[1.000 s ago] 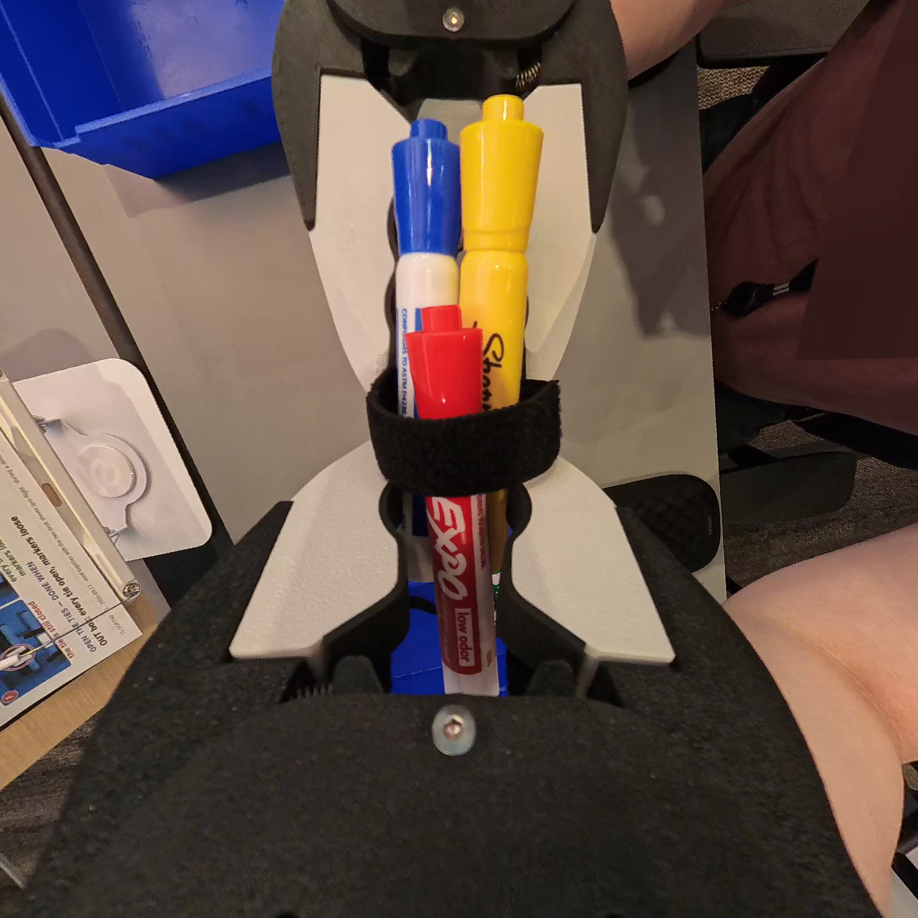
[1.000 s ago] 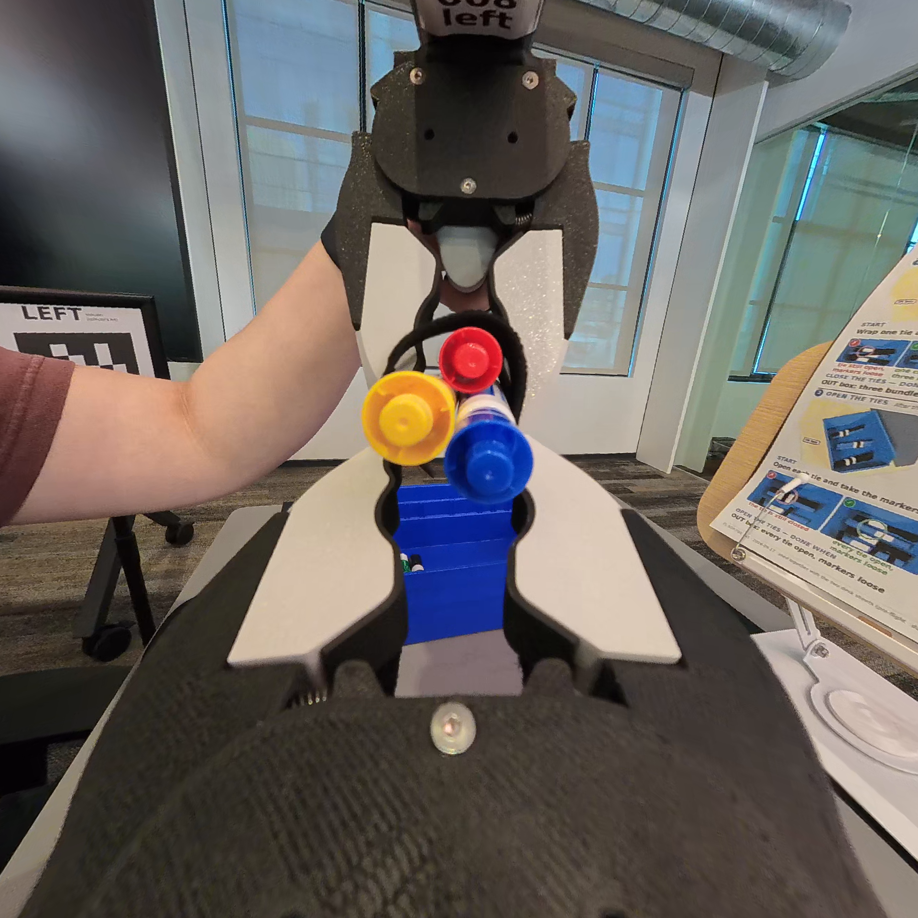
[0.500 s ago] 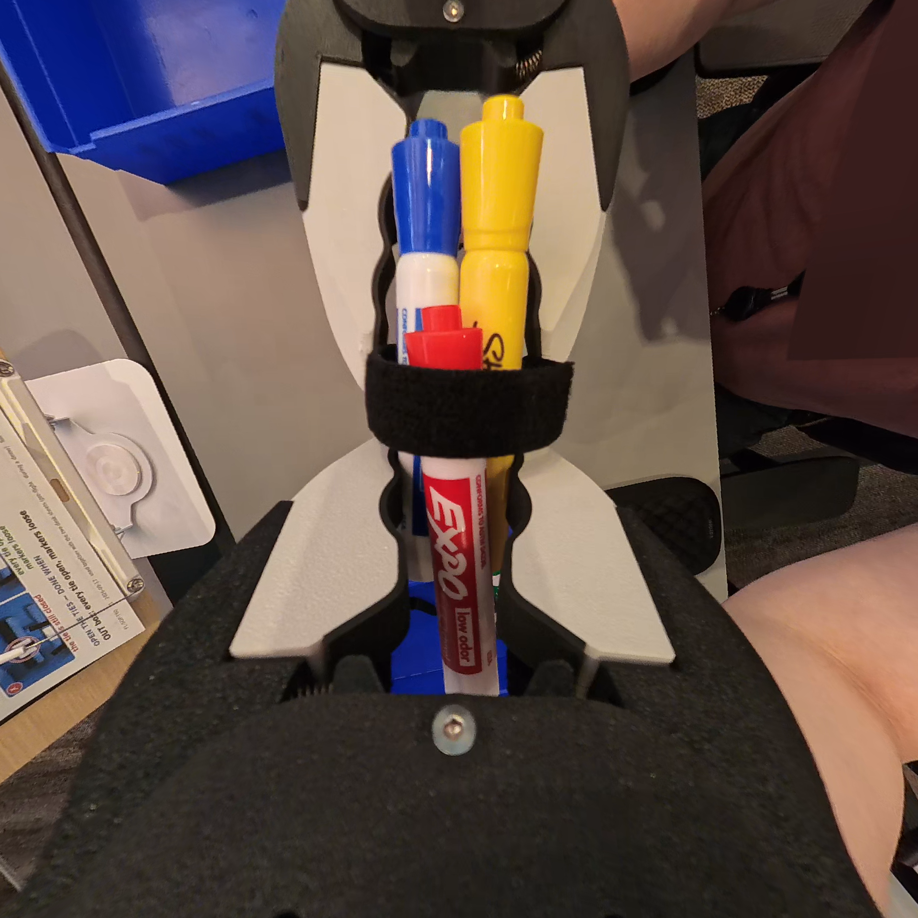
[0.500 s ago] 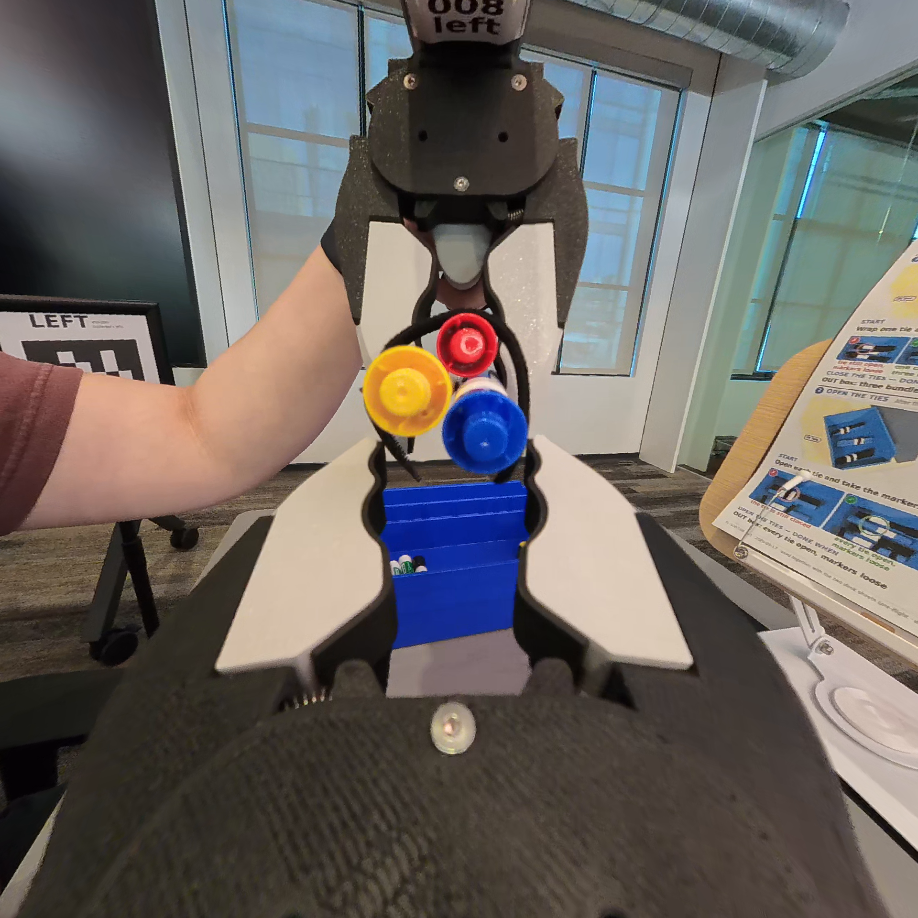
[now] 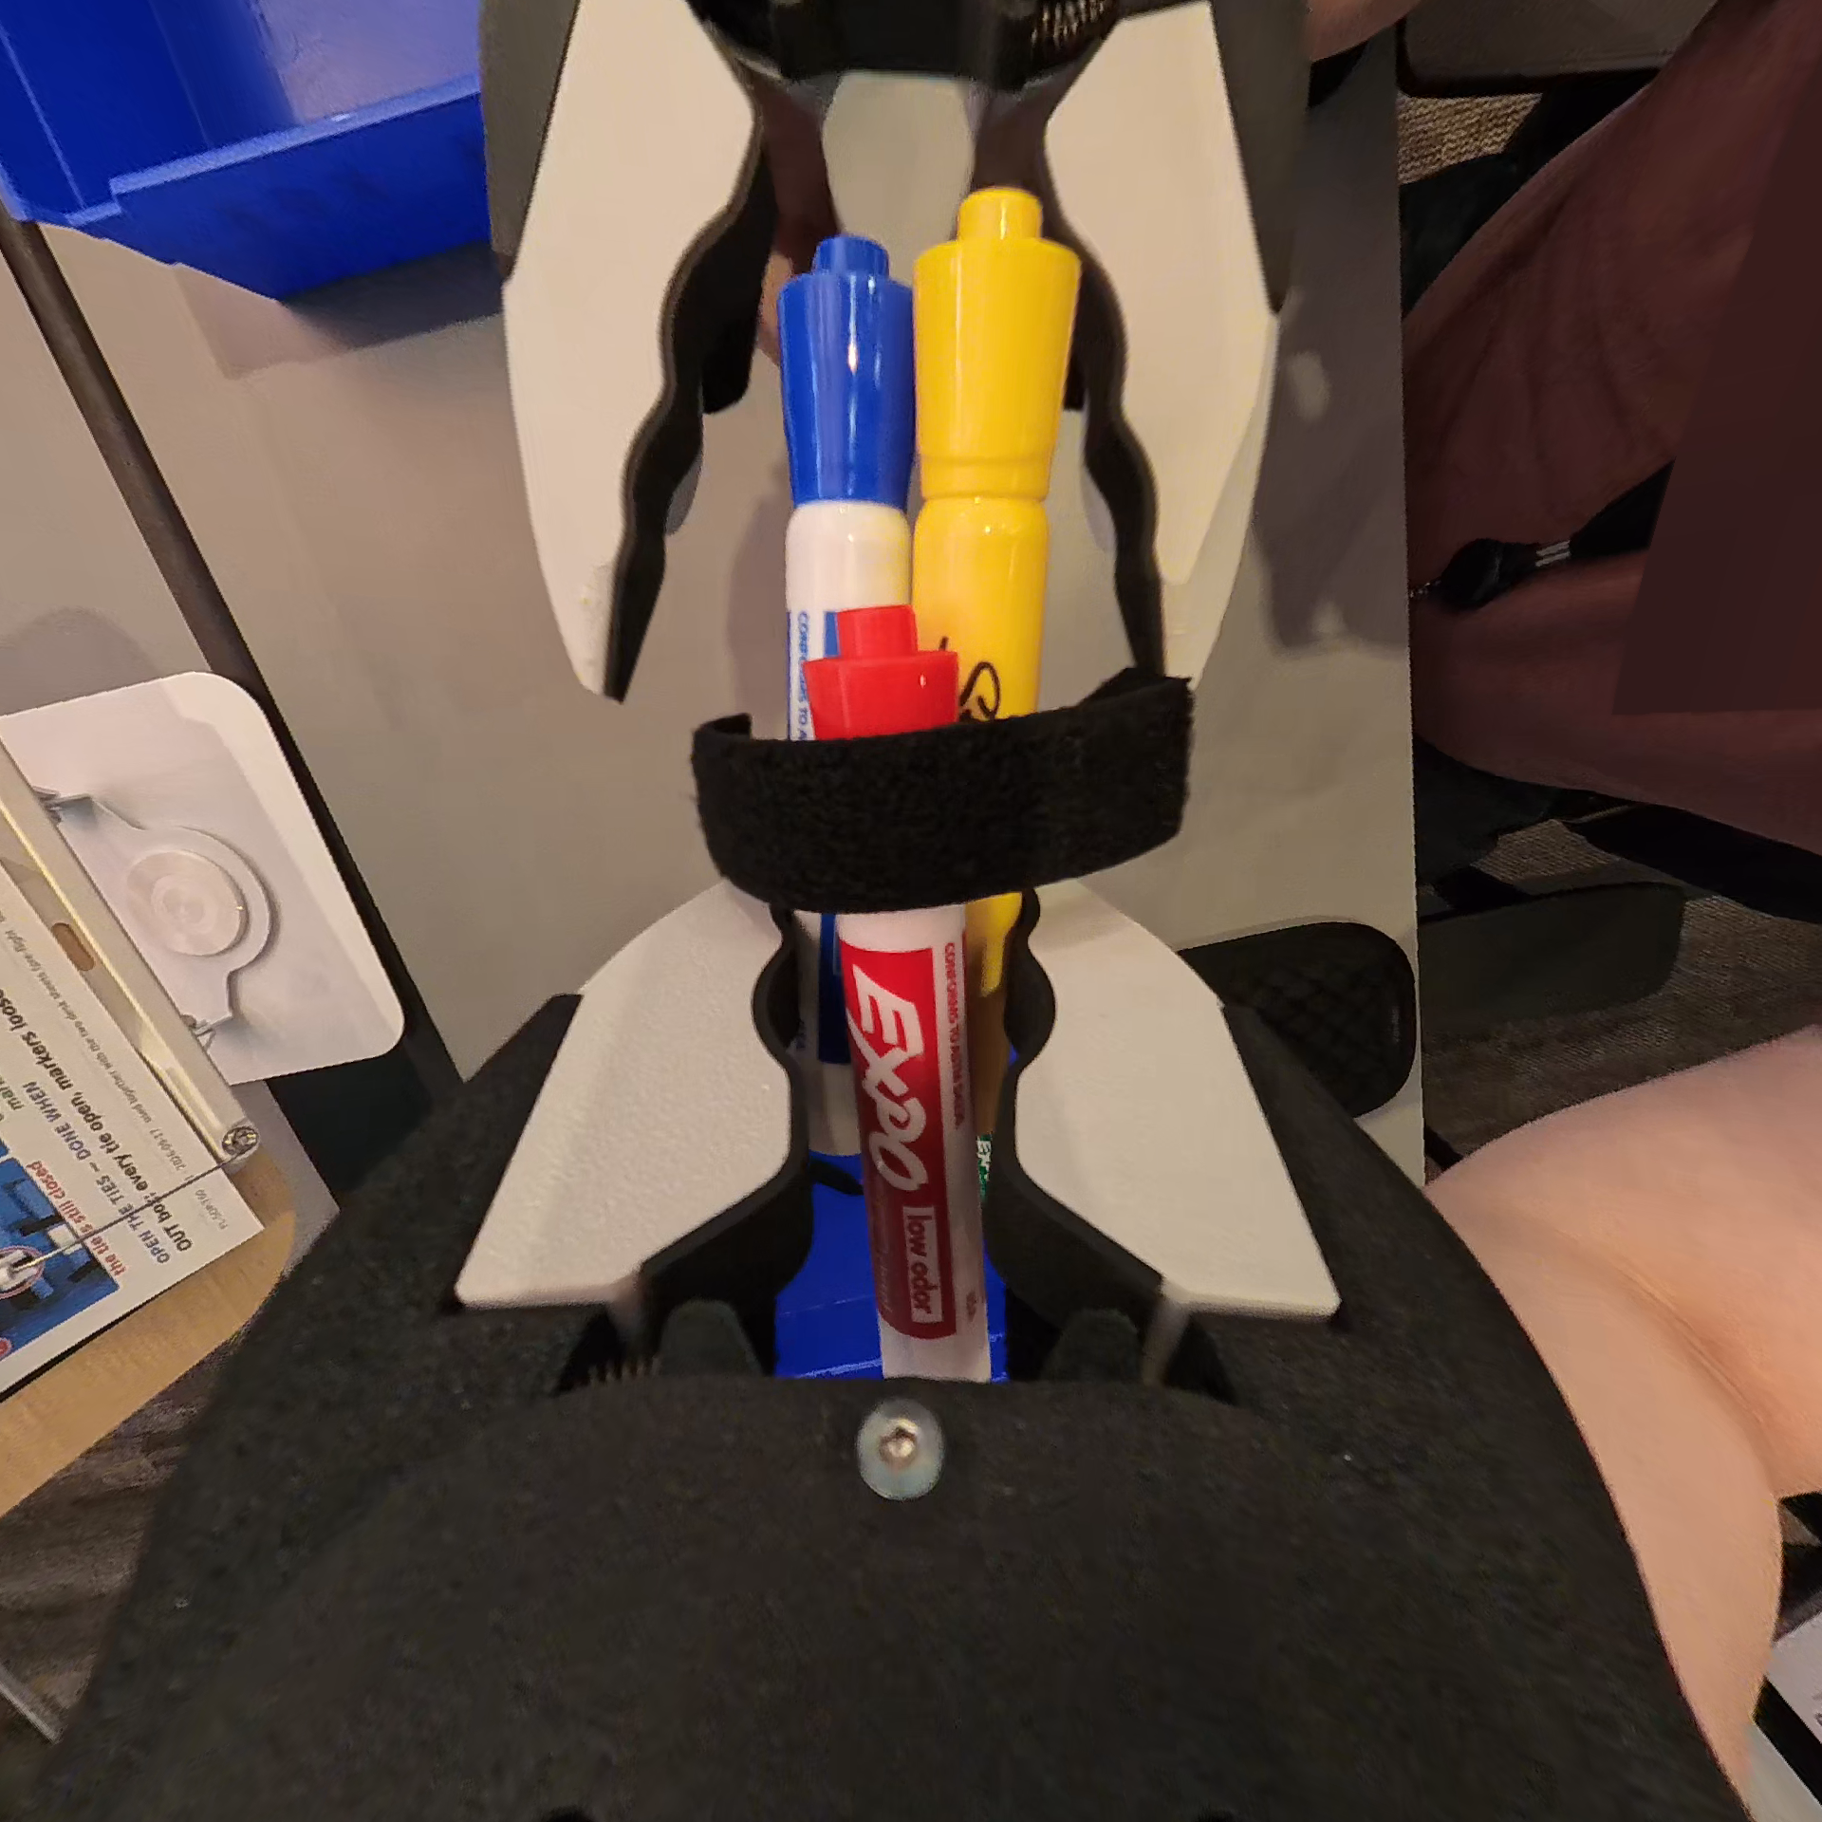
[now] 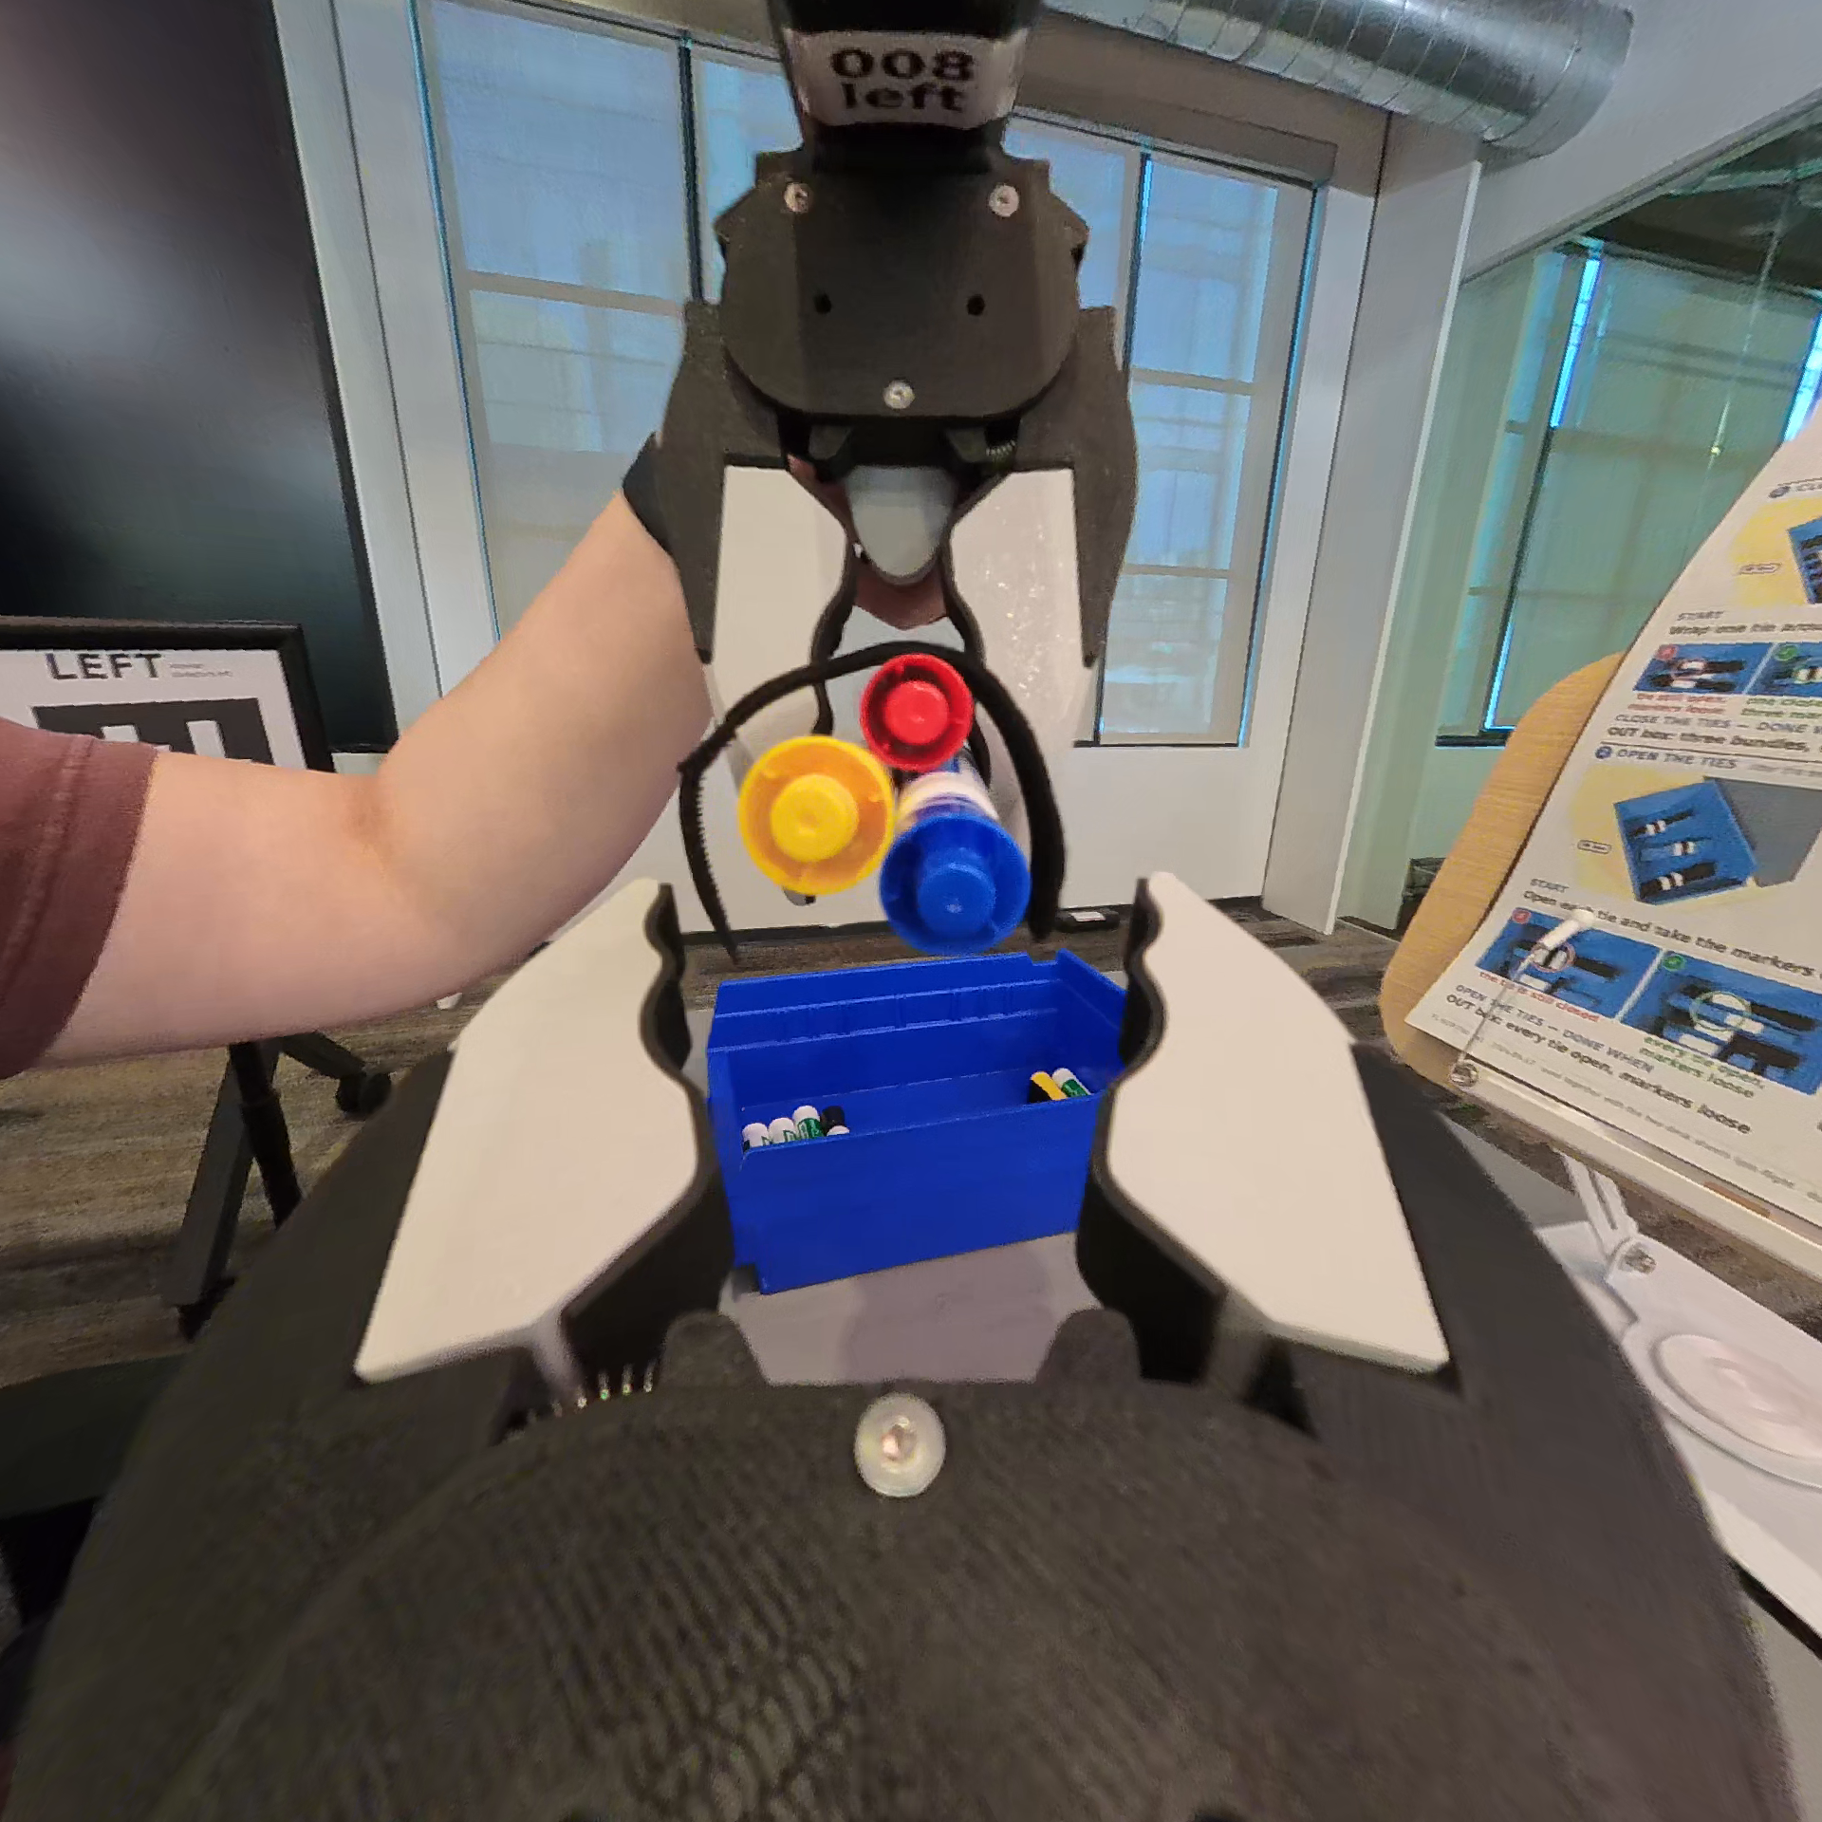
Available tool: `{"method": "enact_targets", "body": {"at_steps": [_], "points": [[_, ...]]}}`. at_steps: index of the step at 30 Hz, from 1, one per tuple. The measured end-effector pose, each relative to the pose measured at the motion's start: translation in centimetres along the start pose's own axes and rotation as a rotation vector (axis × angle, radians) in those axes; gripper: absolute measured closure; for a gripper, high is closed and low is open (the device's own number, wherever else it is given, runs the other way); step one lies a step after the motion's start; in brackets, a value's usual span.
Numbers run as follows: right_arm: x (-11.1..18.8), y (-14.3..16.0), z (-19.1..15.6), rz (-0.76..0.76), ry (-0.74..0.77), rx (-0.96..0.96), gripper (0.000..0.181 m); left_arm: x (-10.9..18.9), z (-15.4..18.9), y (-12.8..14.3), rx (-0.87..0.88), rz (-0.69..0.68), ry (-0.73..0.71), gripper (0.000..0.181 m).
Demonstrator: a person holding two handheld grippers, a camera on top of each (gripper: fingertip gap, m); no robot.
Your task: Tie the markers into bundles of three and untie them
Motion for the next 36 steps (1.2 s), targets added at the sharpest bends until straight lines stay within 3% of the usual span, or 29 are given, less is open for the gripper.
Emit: {"method": "enact_targets", "body": {"at_steps": [8, 15, 21, 36], "points": [[0.2, -0.2, -0.1, -0.001, -0.021, -0.031, 0.092, 0.2, 0.1, -0.2, -0.003, 0.014, -0.005, 0.143], [0.7, -2.3, 0.3, 0.222, 0.085, -0.159, 0.092, -0.1, 0.0, -0.2, 0.003, 0.005, -0.006, 0.142], [0.8, -2.7, -0.2, 0.315, 0.157, -0.215, 0.094, -0.3, -0.2, -0.3, 0.005, 0.006, -0.006, 0.143], [0.1, -1.5, -0.4, 0.32, 0.167, -0.217, 0.106, -1.0, -0.1, -0.8, 0.0, -0.031, 0.015, 0.142]]}}
Point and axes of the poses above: each gripper's, where its closed fingertips meet, x back along the fingers, y out of its underside, z = x × y across the jaws, the point moved 3 cm from there along x, back along the fingers, and after that the axes turned 2 degrees about y, right-handed, at the moved point
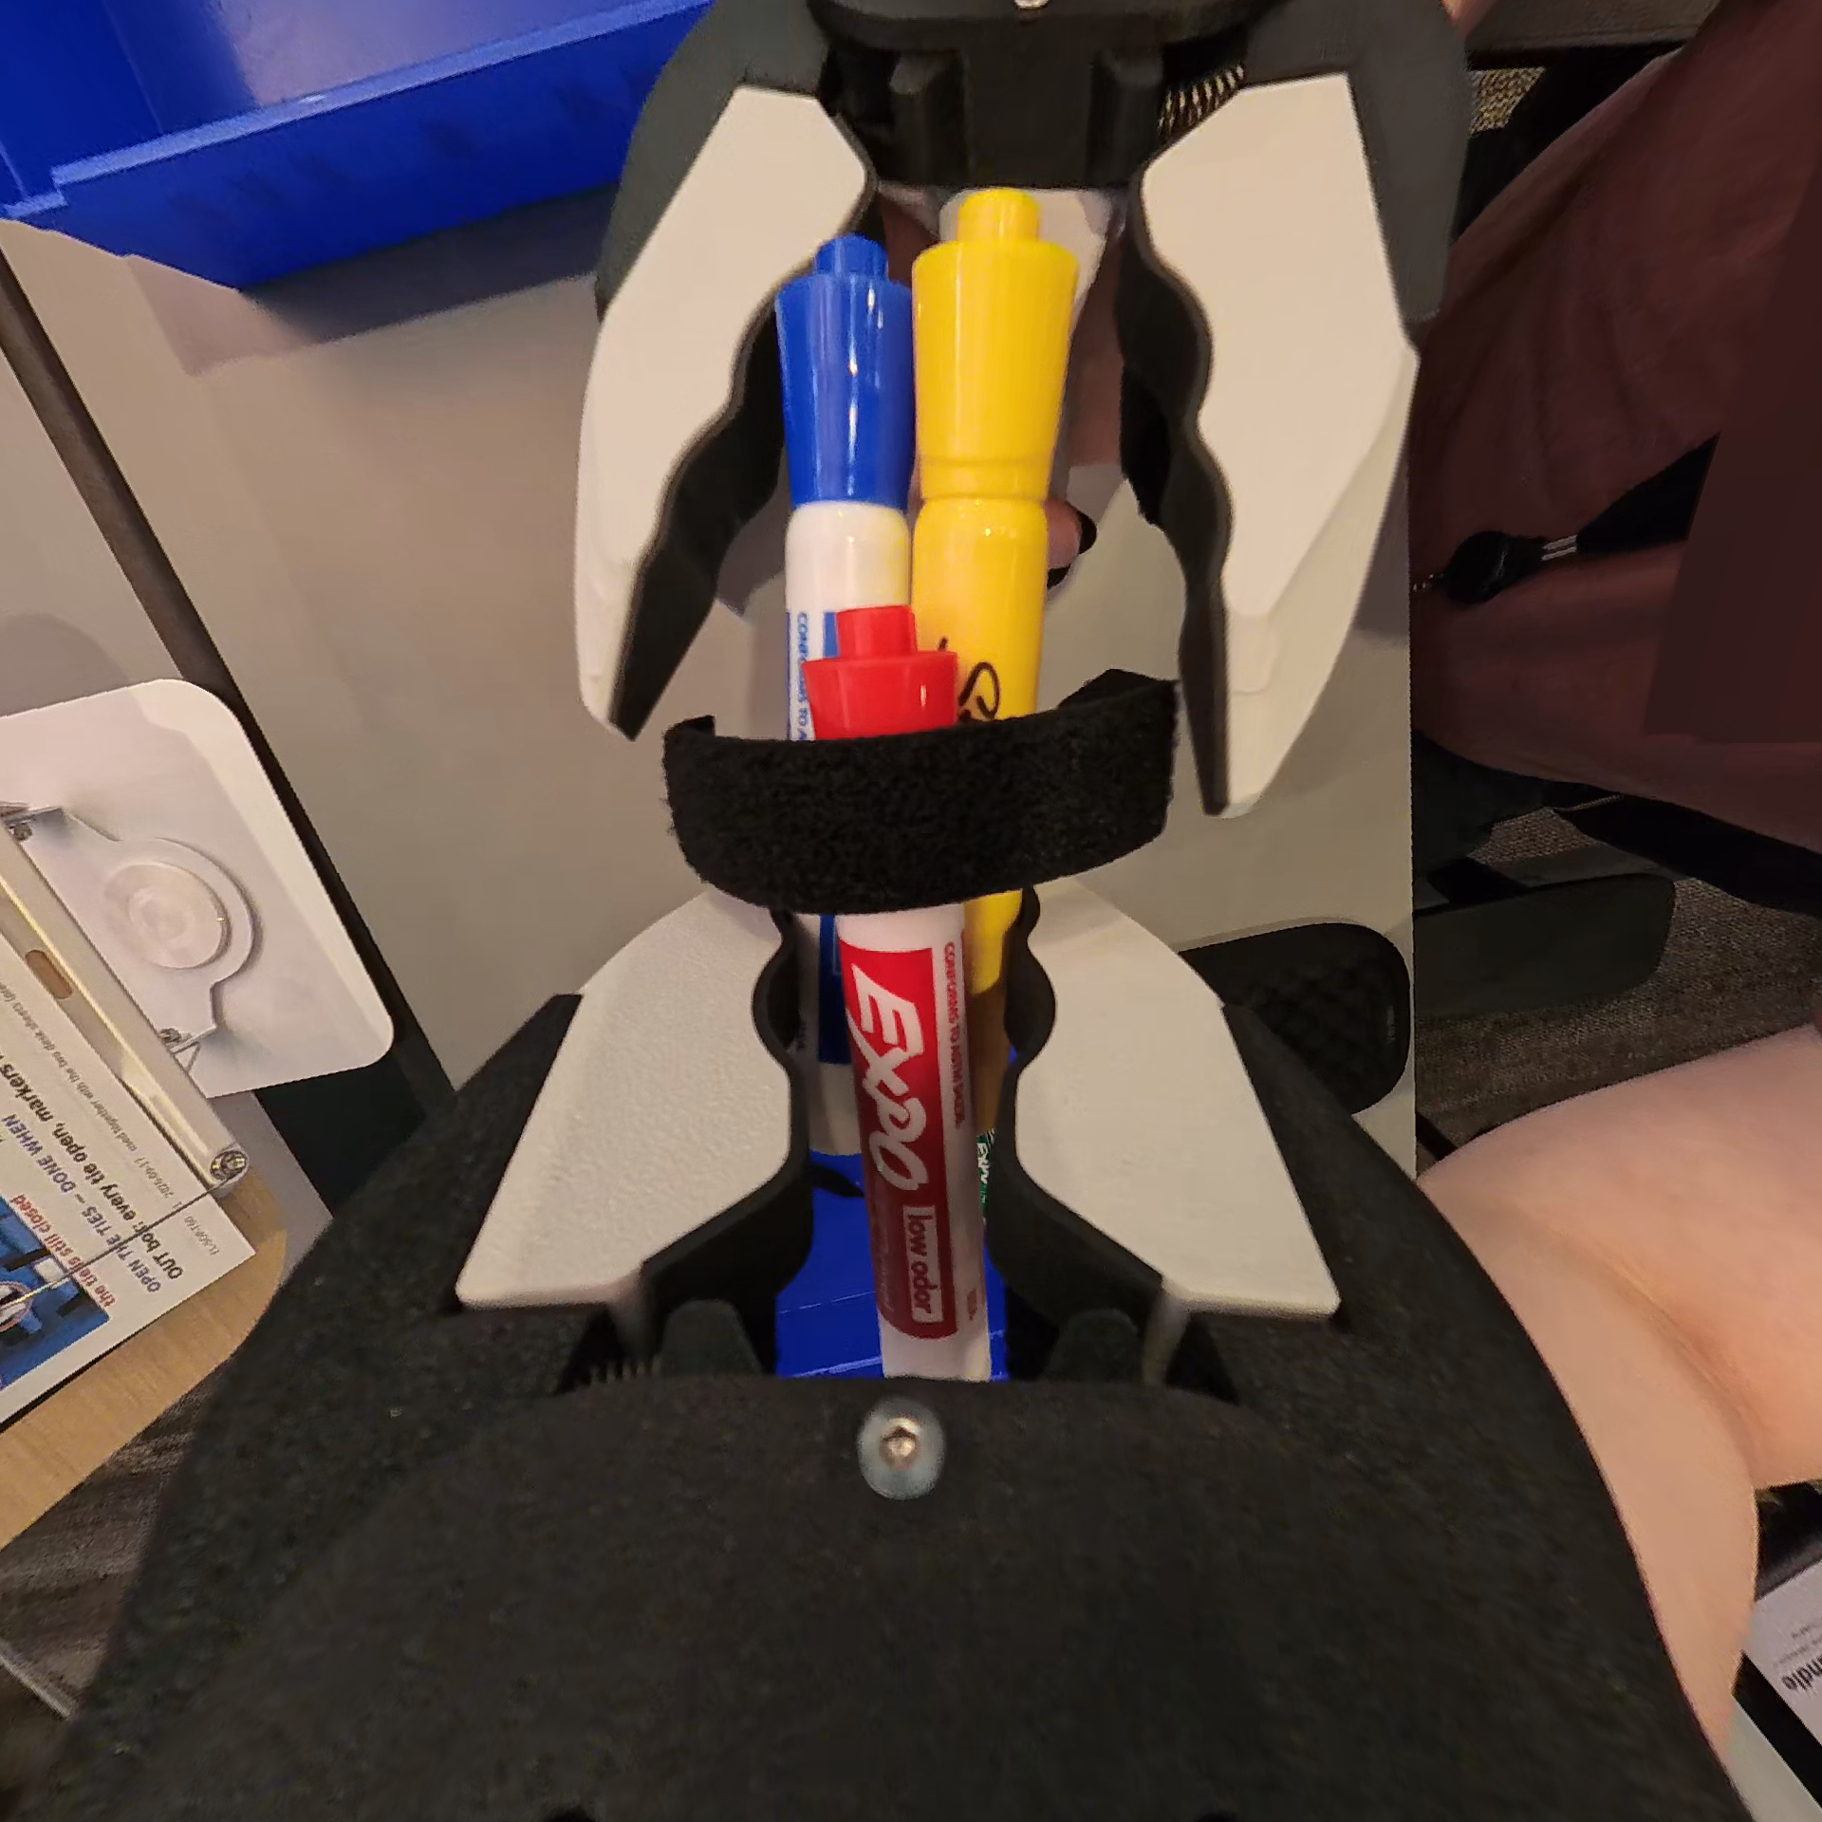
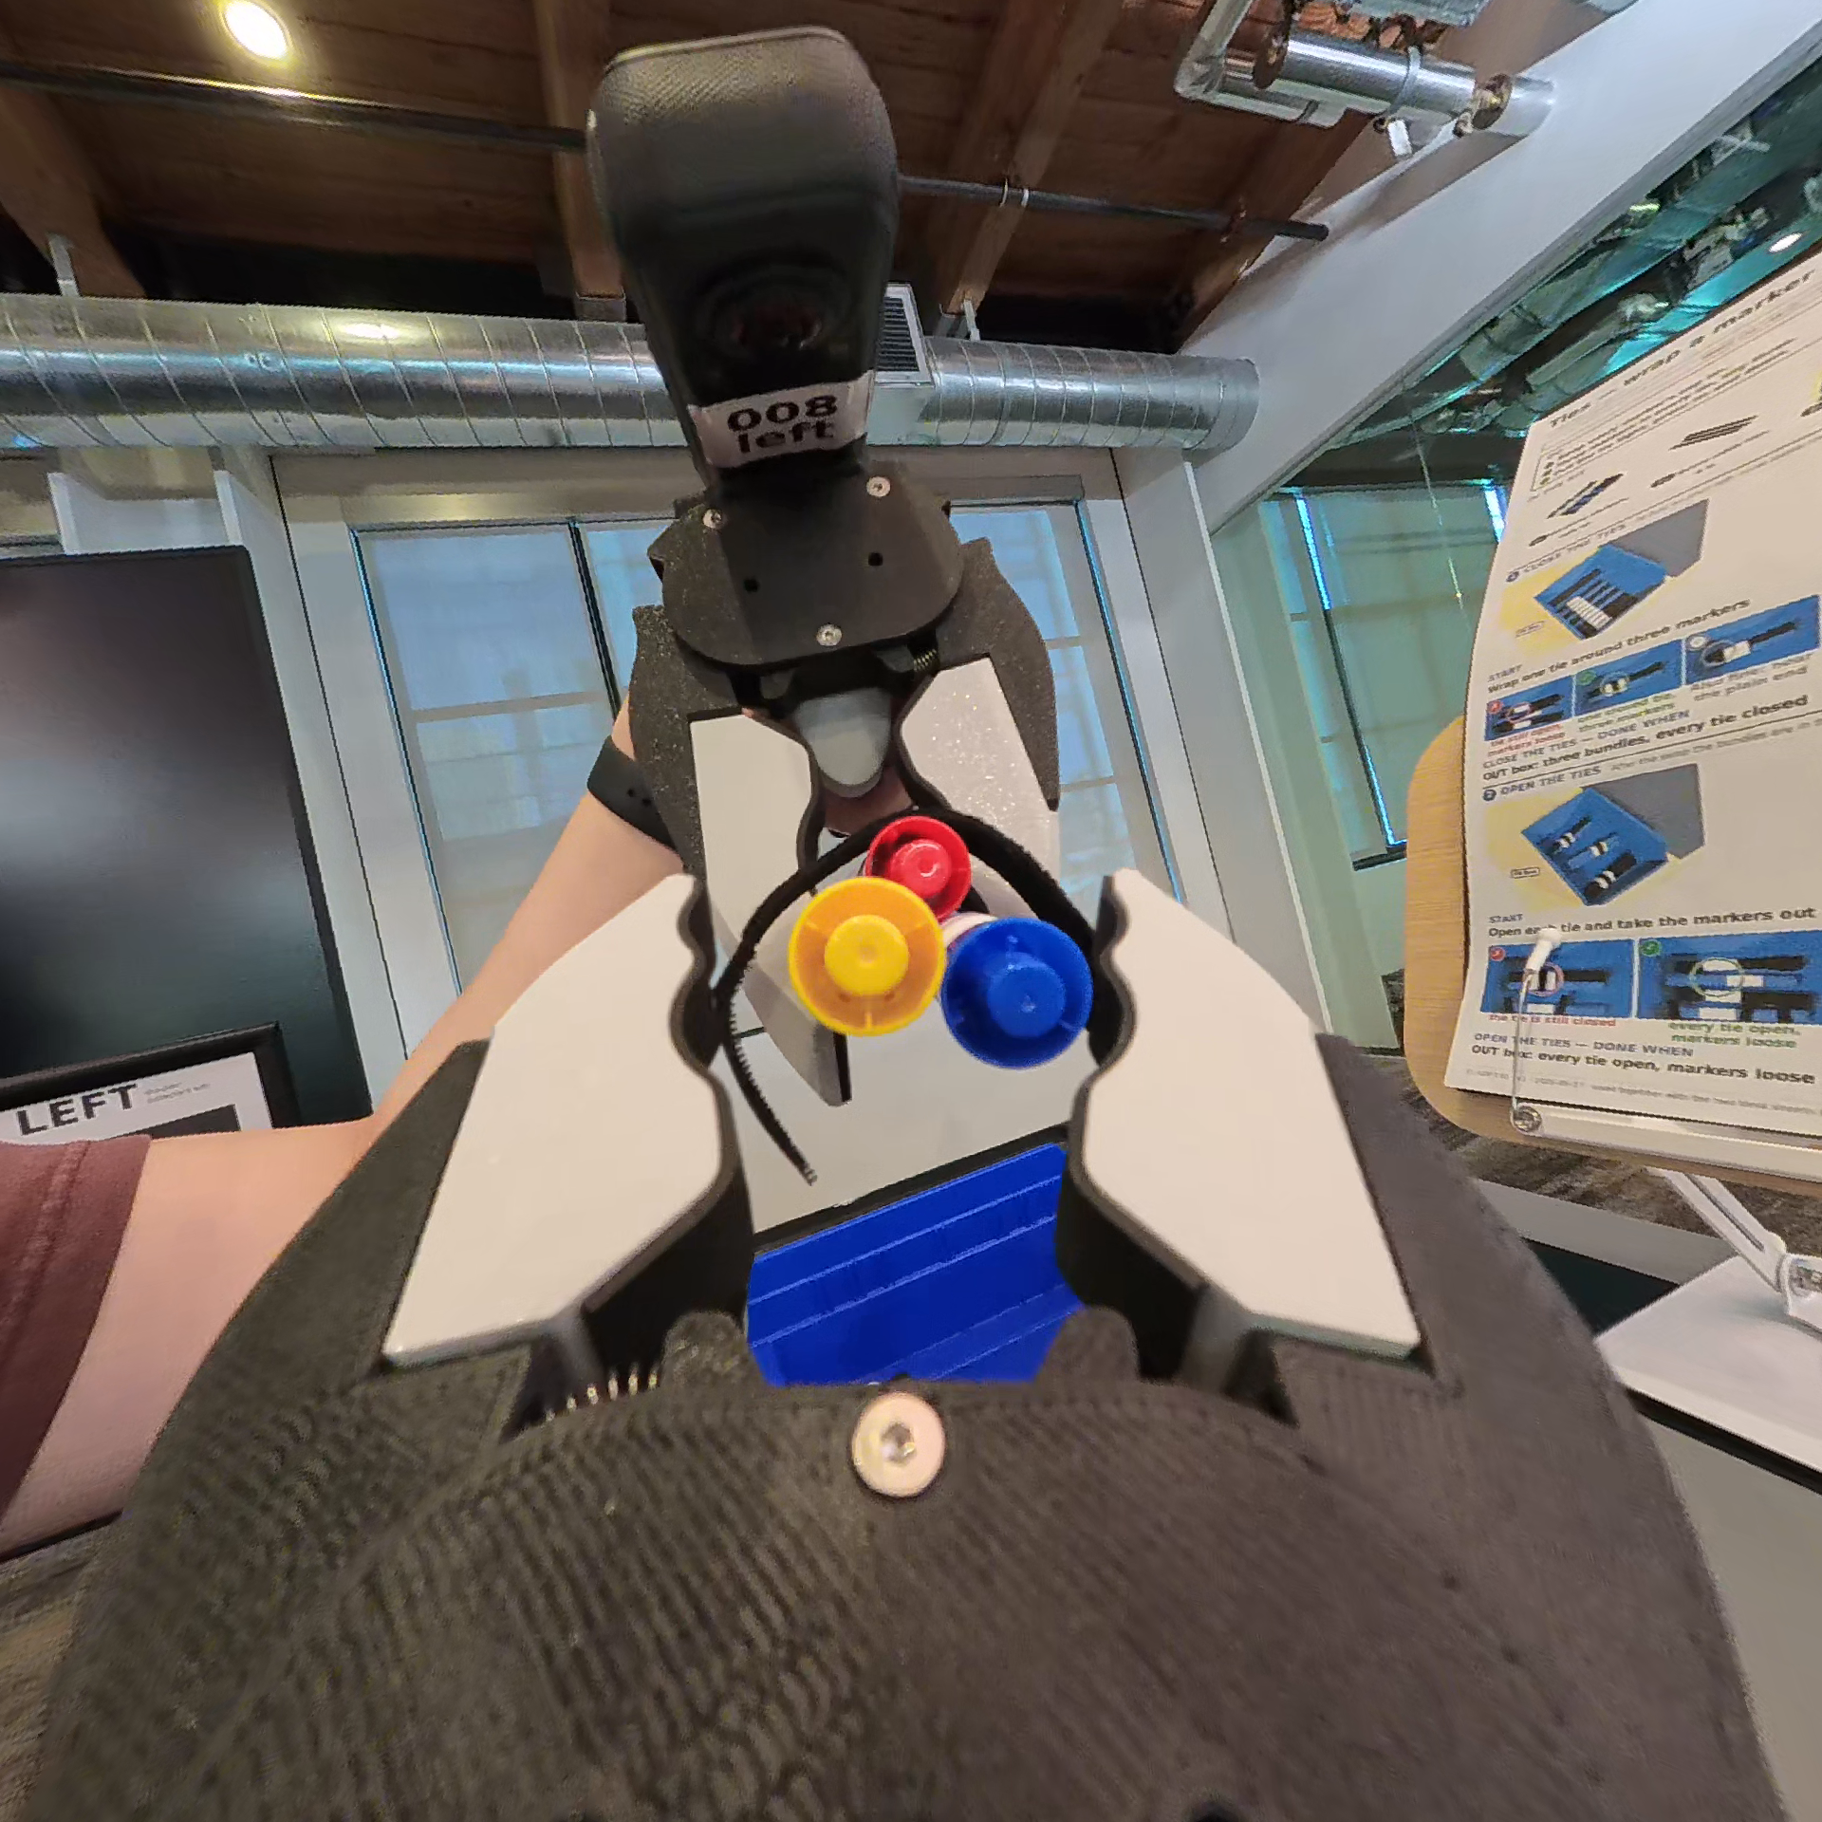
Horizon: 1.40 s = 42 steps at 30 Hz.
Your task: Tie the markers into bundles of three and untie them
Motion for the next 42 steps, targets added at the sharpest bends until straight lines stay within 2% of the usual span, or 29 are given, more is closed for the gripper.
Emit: {"method": "enact_targets", "body": {"at_steps": [5, 25, 42], "points": [[0.0, 0.3, 0.1, -0.019, -0.013, -0.005, 0.116, -0.2, 0.0, -0.1, -0.005, -0.001, 0.005, 0.143], [-0.1, 1.4, -0.2, -0.083, -0.029, 0.015, 0.13, 0.0, 0.3, 0.3, -0.001, 0.005, 0.002, 0.142], [0.2, 1.6, -0.7, -0.086, -0.056, 0.053, 0.128, 0.3, 0.4, 0.3, -0.007, 0.019, 0.001, 0.142]]}}
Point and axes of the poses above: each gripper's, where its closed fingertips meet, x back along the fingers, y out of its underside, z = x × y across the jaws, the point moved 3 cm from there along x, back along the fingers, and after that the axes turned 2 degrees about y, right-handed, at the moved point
